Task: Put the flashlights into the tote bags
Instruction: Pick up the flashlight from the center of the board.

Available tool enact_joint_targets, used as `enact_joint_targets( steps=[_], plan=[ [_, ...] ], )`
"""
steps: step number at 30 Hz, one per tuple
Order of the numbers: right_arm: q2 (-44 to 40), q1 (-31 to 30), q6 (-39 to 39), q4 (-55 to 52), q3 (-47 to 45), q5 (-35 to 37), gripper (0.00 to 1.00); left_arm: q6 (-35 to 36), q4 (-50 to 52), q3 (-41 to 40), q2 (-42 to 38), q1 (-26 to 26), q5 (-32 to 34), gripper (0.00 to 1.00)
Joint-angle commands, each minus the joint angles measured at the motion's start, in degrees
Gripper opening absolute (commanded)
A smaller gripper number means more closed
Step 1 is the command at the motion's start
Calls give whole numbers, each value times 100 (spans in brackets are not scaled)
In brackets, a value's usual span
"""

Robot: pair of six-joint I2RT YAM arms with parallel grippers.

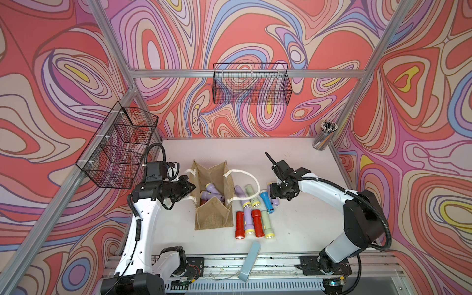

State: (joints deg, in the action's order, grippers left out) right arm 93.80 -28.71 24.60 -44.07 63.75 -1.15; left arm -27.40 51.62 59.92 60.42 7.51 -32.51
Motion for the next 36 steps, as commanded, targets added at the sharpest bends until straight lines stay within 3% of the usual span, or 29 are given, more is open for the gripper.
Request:
enact_joint_targets(
  steps=[1, 9, 22, 30, 36],
  plan=[
    [183, 50, -26, 260, -137, -154, 65, 47, 232, 118, 31, 12, 39, 5],
    [472, 183, 9, 534, -348, -251, 62, -11, 226, 197, 80, 14, 43, 6],
    [933, 255, 28, 522, -354, -263, 46, -5, 270, 289, 95, 14, 47, 6],
    [614, 251, 40, 0, -313, 160, 22, -11, 258, 234, 27, 12, 23, 6],
    [-21, 251, 62, -620, 42, 442, 17, -3, 243, 213, -32, 14, -12, 5]
  ],
)
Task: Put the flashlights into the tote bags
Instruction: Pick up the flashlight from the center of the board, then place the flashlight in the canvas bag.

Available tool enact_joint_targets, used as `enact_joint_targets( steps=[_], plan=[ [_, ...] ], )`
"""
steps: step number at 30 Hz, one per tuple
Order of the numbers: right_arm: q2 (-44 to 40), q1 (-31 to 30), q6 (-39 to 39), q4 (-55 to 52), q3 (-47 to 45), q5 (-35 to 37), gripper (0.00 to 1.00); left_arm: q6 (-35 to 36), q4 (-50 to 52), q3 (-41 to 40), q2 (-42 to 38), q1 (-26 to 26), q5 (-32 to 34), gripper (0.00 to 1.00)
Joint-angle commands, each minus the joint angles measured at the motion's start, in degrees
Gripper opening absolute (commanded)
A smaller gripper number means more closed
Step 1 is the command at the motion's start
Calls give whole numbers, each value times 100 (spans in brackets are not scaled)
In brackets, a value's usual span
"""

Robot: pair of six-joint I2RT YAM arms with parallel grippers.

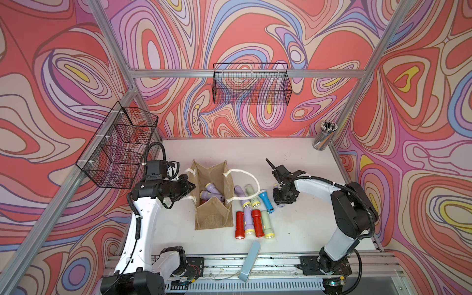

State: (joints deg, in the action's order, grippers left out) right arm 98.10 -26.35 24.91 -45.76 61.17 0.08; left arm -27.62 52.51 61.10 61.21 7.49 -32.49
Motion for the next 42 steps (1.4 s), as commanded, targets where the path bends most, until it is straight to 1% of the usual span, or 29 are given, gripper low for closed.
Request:
enact_joint_targets(
  steps=[1, 8, 12, 15, 17, 23, 27, 32, 37, 42],
  plan=[
    [-568, 11, 47, -570, 422, 388, 17, -6, 139, 104, -120, 18, -37, 6],
    [-1199, 14, 146, -1234, 1528, 538, 11, -34, 70, 79, -169, 16, -143, 6],
    [-1465, -35, 272, -1257, 2061, 467, 8, -9, 94, 84, -187, 16, -133, 6],
    [-1497, -207, 343, -1220, 2487, 353, 6, -38, 58, 52, -210, 16, -117, 6],
    [-1438, -424, 354, -1210, 2796, 371, 5, -67, 10, 43, -215, 16, -118, 6],
    [-1097, -1356, 382, -1031, 3667, 555, 4, -84, -5, 60, -197, 16, -142, 6],
    [-948, -1870, 445, -432, 3927, 143, 4, -60, 31, 96, -199, 16, -126, 6],
    [-637, -2301, 456, 239, 4124, -277, 2, -85, -4, 96, -180, 14, -176, 6],
    [-130, -2661, 414, 299, 4592, -639, 2, -8, 56, 99, -164, 15, -225, 5],
    [194, -2883, 298, 600, 4519, -783, 2, 27, 68, 84, -178, 16, -218, 5]
  ],
)
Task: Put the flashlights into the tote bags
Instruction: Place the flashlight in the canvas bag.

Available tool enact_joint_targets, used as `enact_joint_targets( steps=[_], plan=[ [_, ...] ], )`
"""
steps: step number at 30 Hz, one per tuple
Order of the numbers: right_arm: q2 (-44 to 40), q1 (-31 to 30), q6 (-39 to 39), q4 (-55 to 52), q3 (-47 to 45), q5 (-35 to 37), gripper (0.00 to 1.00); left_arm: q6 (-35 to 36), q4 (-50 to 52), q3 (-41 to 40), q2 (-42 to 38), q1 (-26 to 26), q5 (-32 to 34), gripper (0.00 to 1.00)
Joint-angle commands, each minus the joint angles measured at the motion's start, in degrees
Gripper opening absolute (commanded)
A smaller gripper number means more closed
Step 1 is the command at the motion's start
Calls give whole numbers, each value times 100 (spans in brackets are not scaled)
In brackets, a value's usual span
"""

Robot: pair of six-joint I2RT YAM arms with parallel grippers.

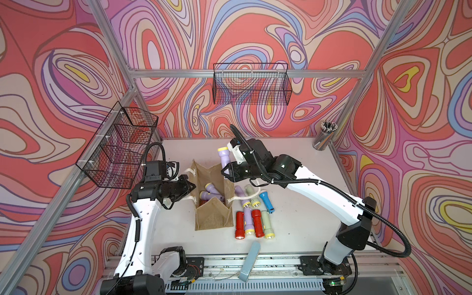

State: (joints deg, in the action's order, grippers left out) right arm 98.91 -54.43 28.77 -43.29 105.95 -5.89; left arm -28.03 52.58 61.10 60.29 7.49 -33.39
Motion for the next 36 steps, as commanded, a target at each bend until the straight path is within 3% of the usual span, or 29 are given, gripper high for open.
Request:
enact_joint_targets(
  steps=[1, 14, 26, 36],
  plan=[
    [201, -102, -98, 463, -19, -268, 1, 45, 28, 74, -81, 12, -160, 5],
    [1229, -209, -506, 748, -40, -644, 0, 43, -164, 9, -58, 16, -716, 5],
    [1850, -208, -775, -65, -39, -1153, 0, -62, -375, -80, -62, 14, -1023, 5],
    [2318, -208, -893, -1374, 140, -519, 0, -144, -362, -142, -167, 16, -954, 5]
  ],
)
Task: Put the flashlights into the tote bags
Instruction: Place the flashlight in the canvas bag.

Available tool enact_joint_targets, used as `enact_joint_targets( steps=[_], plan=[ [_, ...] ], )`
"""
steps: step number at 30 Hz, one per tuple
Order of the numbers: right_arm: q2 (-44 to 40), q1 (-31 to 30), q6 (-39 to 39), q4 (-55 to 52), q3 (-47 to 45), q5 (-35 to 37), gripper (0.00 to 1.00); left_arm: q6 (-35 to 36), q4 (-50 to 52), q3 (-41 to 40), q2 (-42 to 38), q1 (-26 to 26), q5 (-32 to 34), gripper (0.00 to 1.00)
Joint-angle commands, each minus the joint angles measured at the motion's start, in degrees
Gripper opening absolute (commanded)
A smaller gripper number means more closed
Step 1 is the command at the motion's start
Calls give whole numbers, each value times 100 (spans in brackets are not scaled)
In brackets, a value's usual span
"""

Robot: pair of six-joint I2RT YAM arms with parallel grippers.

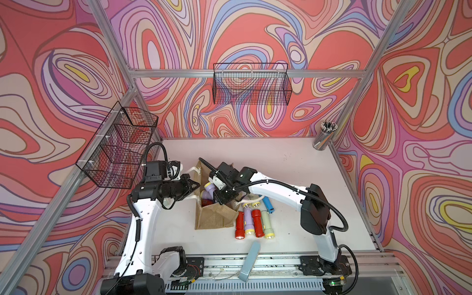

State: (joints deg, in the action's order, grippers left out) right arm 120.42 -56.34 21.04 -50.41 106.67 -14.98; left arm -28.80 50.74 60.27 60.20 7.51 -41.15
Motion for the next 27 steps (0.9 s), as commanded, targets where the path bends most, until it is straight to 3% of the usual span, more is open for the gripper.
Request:
enact_joint_targets(
  steps=[1, 7, 15, 24, 27],
  plan=[
    [170, -20, -116, -701, 42, 464, 0, -82, -165, -72, -163, 14, -139, 5],
    [210, -18, -124, -1172, 170, 906, 0, -171, -42, -99, -145, 14, 299, 5],
    [376, -18, -390, -1697, 309, 1322, 0, -217, -107, -189, -66, 13, 345, 5],
    [780, -18, -333, -1552, 556, 881, 3, -202, -180, -218, -25, 14, 293, 5],
    [816, -21, -290, -1502, 565, 835, 10, -194, -179, -209, -17, 14, 286, 5]
  ],
)
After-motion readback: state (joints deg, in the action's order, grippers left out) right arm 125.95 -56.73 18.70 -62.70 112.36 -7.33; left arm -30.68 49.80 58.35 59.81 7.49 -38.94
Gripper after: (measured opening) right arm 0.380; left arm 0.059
